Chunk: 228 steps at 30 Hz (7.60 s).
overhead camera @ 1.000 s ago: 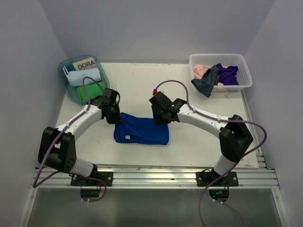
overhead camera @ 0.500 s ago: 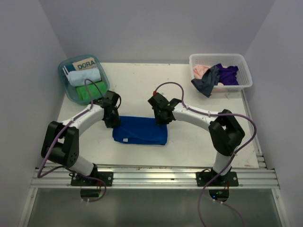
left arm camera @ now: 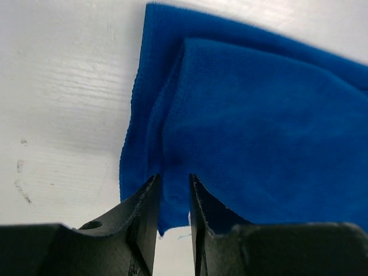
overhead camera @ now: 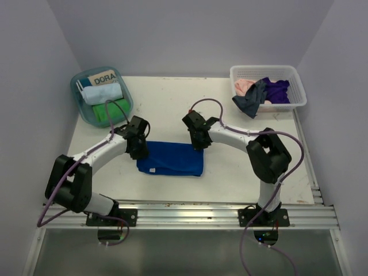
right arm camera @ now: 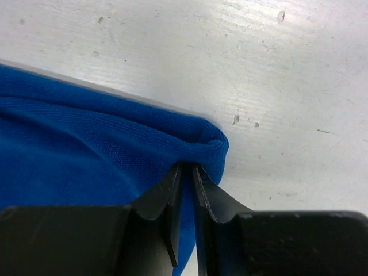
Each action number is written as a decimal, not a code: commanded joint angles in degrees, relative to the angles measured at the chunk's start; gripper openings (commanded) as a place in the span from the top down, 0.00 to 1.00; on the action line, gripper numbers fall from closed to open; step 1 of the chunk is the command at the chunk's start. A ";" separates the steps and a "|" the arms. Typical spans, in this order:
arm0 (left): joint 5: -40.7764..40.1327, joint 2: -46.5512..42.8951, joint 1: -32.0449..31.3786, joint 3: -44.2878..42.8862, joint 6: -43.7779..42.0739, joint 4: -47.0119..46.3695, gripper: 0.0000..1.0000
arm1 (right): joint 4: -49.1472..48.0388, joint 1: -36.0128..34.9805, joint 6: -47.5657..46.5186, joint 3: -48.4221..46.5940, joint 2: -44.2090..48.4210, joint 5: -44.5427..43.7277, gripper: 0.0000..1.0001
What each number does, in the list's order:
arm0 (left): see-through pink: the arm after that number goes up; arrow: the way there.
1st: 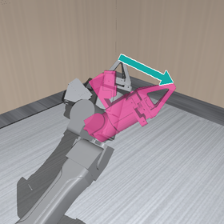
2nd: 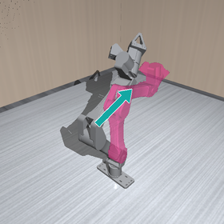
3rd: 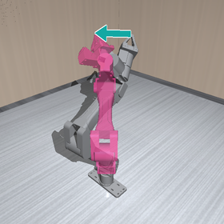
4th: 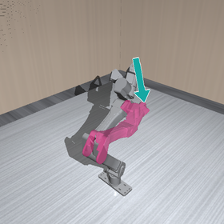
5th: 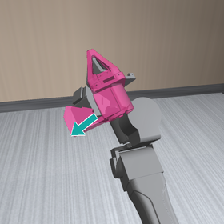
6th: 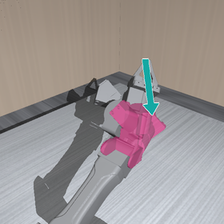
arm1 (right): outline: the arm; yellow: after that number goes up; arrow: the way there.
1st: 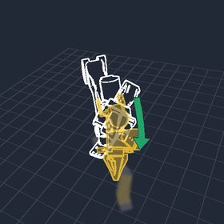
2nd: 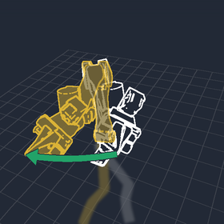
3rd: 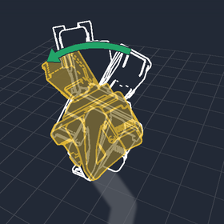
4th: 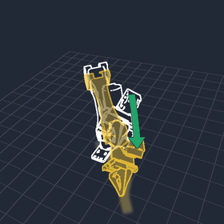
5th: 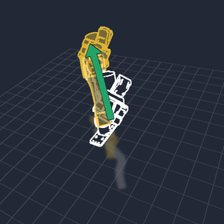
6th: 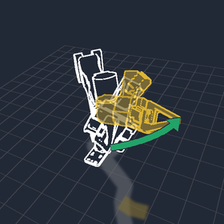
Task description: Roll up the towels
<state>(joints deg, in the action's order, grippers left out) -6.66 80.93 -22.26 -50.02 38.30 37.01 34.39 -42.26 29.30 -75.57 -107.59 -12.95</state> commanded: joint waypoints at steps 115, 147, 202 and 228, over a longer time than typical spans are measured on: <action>22.13 -0.95 -15.27 11.00 4.32 -16.89 0.46 | -11.36 -7.57 14.12 31.10 26.29 7.85 0.52; 12.11 -0.42 -16.15 8.36 8.89 -14.26 1.00 | -12.95 -7.49 12.80 28.90 23.30 8.38 1.00; 15.08 9.26 -5.60 -15.20 1.42 -7.04 1.00 | -8.46 0.95 7.88 11.14 14.95 3.54 1.00; 24.68 -1.65 -8.06 4.06 -0.60 -7.31 1.00 | -5.48 -6.17 14.12 24.06 25.41 5.66 1.00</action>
<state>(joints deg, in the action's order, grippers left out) 18.63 80.53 -30.15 -43.94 40.18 28.77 26.65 -48.62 42.48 -51.72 -85.32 -4.05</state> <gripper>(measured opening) 0.018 0.018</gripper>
